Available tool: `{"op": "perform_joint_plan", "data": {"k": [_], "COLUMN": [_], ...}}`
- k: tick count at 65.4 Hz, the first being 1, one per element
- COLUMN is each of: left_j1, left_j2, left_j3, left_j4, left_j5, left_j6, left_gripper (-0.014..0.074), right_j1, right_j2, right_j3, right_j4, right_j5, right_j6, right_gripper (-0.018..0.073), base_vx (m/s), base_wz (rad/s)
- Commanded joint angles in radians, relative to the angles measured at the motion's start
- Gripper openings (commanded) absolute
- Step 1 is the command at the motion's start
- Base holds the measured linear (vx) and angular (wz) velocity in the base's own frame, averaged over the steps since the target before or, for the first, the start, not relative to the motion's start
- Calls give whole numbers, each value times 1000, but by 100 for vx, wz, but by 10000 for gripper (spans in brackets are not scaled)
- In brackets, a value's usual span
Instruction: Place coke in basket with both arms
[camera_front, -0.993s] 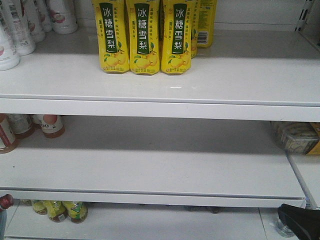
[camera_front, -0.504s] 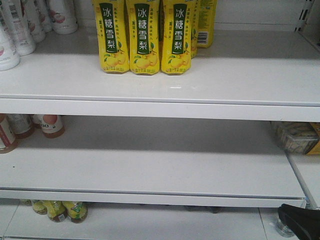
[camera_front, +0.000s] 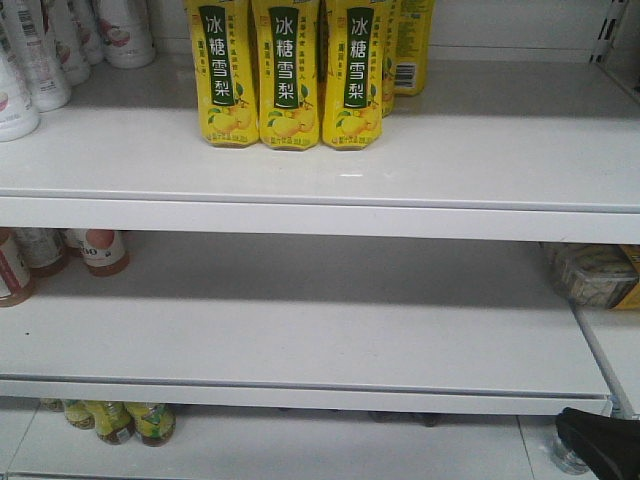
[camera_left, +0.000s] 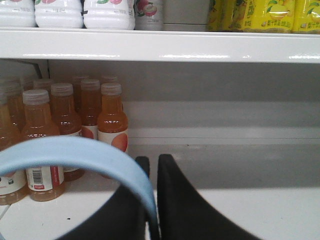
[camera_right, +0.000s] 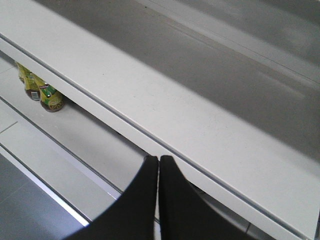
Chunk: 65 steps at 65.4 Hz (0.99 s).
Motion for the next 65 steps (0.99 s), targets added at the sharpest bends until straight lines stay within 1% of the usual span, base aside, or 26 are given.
{"op": "perform_joint_plan", "data": {"k": [1,65], "left_j1": [0,0], "left_j2": [-23,-22], "left_j3": [3,3], "left_j4": [54,54], "left_j5": [-144,-144], "left_j6": [41,41], "left_gripper": [-6,-6], "right_j1": [-2,-2], "right_j2": [4,4], "right_j3": [-26,-26], "right_j4": [-13,-20], "right_j5": [-65,-65], "right_j6": [1,-9], "right_gripper": [-5,-5], "base_vx": [0,0], "base_wz": [0,0]}}
